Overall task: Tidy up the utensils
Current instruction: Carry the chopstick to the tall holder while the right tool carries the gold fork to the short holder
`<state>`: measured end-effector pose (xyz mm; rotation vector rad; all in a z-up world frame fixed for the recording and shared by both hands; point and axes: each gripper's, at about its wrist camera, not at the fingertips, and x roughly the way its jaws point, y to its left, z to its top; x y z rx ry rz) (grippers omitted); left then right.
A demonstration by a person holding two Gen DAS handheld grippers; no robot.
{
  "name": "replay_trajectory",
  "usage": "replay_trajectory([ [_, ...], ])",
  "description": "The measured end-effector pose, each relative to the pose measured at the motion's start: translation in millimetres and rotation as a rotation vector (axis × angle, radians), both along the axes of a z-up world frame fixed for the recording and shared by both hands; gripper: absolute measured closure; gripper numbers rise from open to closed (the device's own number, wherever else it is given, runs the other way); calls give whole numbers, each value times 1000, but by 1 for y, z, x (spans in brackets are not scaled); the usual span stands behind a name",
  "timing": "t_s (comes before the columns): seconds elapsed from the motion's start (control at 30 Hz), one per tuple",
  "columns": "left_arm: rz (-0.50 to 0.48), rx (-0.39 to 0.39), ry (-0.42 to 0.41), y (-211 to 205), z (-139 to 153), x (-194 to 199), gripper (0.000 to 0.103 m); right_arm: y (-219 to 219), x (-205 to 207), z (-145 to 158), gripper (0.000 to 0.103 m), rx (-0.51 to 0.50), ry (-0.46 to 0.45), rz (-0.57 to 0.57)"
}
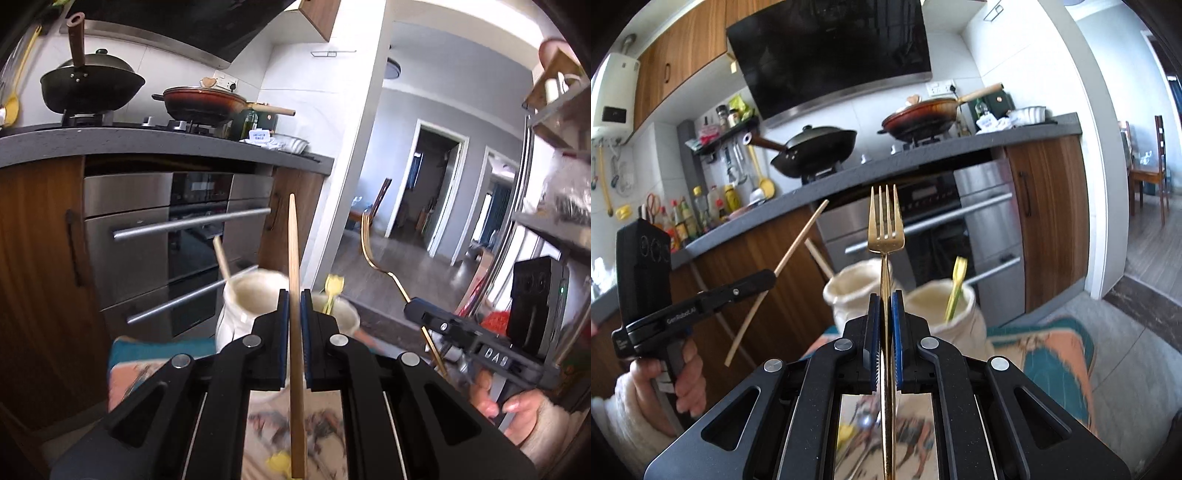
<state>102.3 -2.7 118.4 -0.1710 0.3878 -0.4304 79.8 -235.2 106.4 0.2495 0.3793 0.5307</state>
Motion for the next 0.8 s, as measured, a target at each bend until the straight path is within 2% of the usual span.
replay_trajectory([
  [0.17, 0, -62, -51, -7, 12, 45, 97, 1, 41, 6, 96, 48, -4, -50],
  [0.37, 40, -80, -129, -13, 9, 77, 97, 1, 79, 5, 96, 115, -45, -132],
  [0.57, 76, -87, -145, -13, -6, 88, 97, 8, 106, -6, 96, 133, -50, -194],
  [0.7, 89, -68, -174, -15, -10, 87, 97, 14, 110, -11, 96, 113, -78, -223],
  [0.8, 84, -58, -164, -18, -14, 90, 97, 17, 113, -13, 96, 102, -77, -231],
])
